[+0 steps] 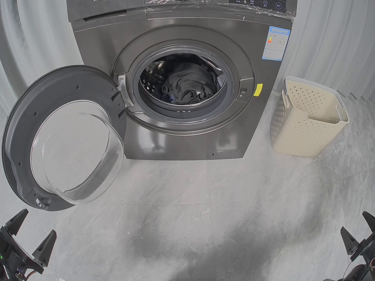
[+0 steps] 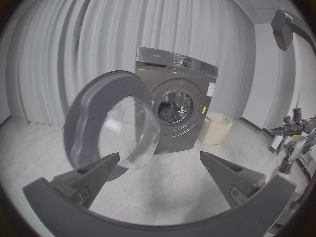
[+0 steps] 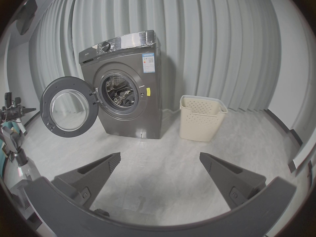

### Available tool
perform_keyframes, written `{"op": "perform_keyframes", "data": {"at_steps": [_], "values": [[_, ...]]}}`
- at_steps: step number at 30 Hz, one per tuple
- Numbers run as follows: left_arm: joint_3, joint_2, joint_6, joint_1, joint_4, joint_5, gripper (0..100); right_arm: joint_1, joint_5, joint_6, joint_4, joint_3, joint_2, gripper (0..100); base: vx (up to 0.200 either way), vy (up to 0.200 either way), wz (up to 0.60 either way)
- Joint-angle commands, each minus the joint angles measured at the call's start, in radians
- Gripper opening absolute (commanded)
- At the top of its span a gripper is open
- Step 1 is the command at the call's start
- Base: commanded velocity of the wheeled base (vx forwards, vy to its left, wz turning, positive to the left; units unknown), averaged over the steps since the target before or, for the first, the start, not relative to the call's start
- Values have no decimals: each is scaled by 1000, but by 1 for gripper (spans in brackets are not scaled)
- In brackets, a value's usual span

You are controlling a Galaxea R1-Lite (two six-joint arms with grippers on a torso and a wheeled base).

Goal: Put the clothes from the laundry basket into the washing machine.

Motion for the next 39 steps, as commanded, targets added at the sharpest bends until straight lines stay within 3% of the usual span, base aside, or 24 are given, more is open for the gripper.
{"op": "perform_keyframes", "data": {"at_steps": [1, 4, 5, 7, 8, 9, 10, 11, 12, 13, 15, 16, 17, 18, 19, 22, 24, 28, 32, 34, 36, 37, 38, 39], "values": [[17, -346, 0, 211, 231, -14, 100, -115, -8, 15, 151, 16, -273, 100, 0, 0, 0], [17, -355, -16, 226, 281, -11, 100, -115, -8, 30, 151, 16, -272, 100, 0, 200, 0], [17, -353, -63, 232, 303, -8, 100, -116, -8, 32, 151, 16, -272, 100, 0, 200, 0], [17, -353, -103, 252, 313, 3, 100, -118, -28, 36, 151, 16, -272, 100, 0, 200, 0], [17, -353, -105, 264, 313, 6, 100, -118, -39, 36, 151, 16, -272, 100, 0, 200, 0], [17, -353, -98, 306, 313, 15, 100, -130, -92, 32, 154, 16, -272, 100, 0, 200, 0], [17, -353, -95, 318, 315, 15, 100, -135, -100, 30, 156, 16, -272, 100, 0, 200, 0], [17, -355, -66, 357, 326, 15, 100, -162, -123, 27, 154, 16, -273, 100, 0, 200, 0], [17, -361, -56, 370, 333, 12, 100, -170, -117, 26, 154, 16, -275, 100, 0, 200, 0], [17, -382, -26, 407, 353, 1, 100, -195, -85, 21, 154, 16, -281, 100, 0, 200, 0], [17, -444, 29, 438, 359, -45, 100, -244, 43, -7, 166, 13, -313, 100, 0, 200, 0], [17, -444, 30, 436, 359, -46, 100, -247, 57, -8, 168, 11, -319, 100, 0, 200, 0], [17, -439, 43, 430, 359, -61, 100, -259, 173, -4, 168, 11, -367, 100, 0, 200, 0], [17, -441, 32, 430, 359, -58, 100, -257, 173, -5, 168, 11, -359, 100, 0, 200, 0], [17, -441, 32, 429, 359, -60, 100, -257, 146, -13, 169, 11, -353, 100, 0, 200, 0], [17, -441, 27, 429, 358, -63, 100, -256, 14, -24, 169, 13, -359, 100, -200, 200, 0], [17, -442, 17, 429, 358, -69, 100, -256, -5, -20, 172, 11, -358, 100, 0, 0, 0], [17, -441, -11, 429, 361, -71, 100, -254, 37, -8, 180, 10, -355, 100, 0, 0, 0], [17, -441, 10, 432, 376, -57, 100, -257, 34, 50, 191, 6, -358, 100, 0, 0, 0], [16, -441, 10, 430, 382, -57, 100, -257, 26, 50, 186, 8, -358, 100, 0, 0, 0], [17, -442, 3, 430, 378, -72, 100, -259, 96, 41, 197, 11, -358, 100, 0, 0, 0], [17, -442, 0, 430, 379, -75, 100, -256, 172, 12, 209, 17, -352, 100, 0, 0, 0], [17, -442, -8, 430, 384, -89, 100, -256, 218, -7, 225, 13, -352, 100, 0, 0, 0], [17, -442, -10, 430, 386, -97, 100, -256, 216, -7, 231, 11, -349, 100, 0, 0, 0]]}}
